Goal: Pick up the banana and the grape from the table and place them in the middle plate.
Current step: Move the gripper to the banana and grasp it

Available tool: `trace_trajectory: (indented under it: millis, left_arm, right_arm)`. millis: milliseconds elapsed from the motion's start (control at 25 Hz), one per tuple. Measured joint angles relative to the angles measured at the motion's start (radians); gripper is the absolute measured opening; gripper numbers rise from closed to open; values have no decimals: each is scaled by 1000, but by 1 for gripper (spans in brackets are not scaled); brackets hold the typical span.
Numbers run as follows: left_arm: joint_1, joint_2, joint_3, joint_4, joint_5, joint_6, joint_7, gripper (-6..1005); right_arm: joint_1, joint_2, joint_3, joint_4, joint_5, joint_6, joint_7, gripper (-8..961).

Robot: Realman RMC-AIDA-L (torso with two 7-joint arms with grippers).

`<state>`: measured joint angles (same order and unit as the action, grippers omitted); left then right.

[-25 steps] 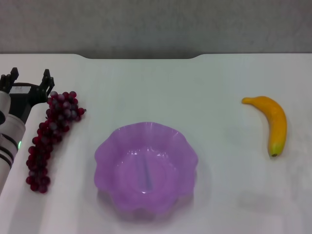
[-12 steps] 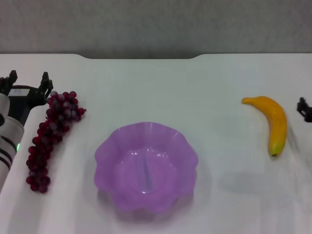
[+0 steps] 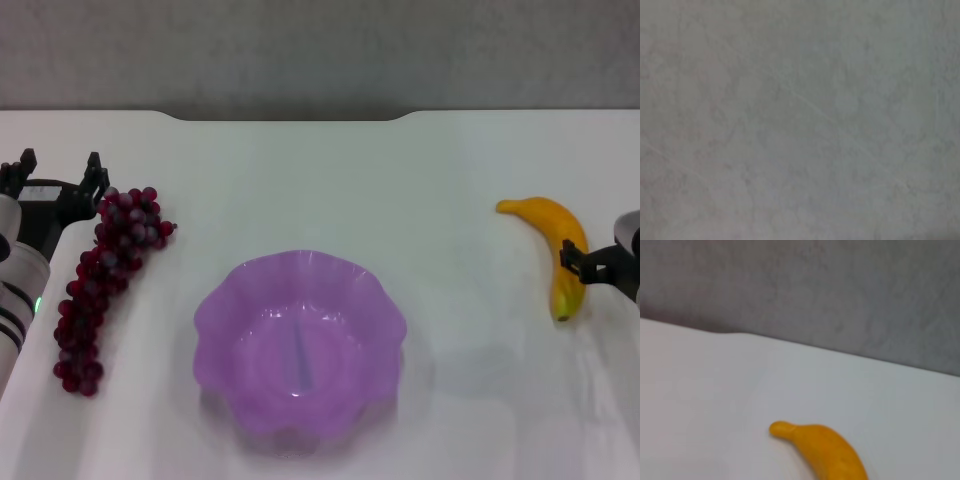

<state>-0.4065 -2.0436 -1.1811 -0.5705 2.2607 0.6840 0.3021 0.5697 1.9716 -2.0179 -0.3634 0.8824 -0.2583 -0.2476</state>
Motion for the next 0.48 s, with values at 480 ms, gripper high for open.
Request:
trace_trajectory:
  millis: [480]
  left_arm:
    - [2, -2, 12, 0, 0, -3, 0, 801]
  right_arm:
    - [-28, 18, -5, 11, -23, 7, -7, 740]
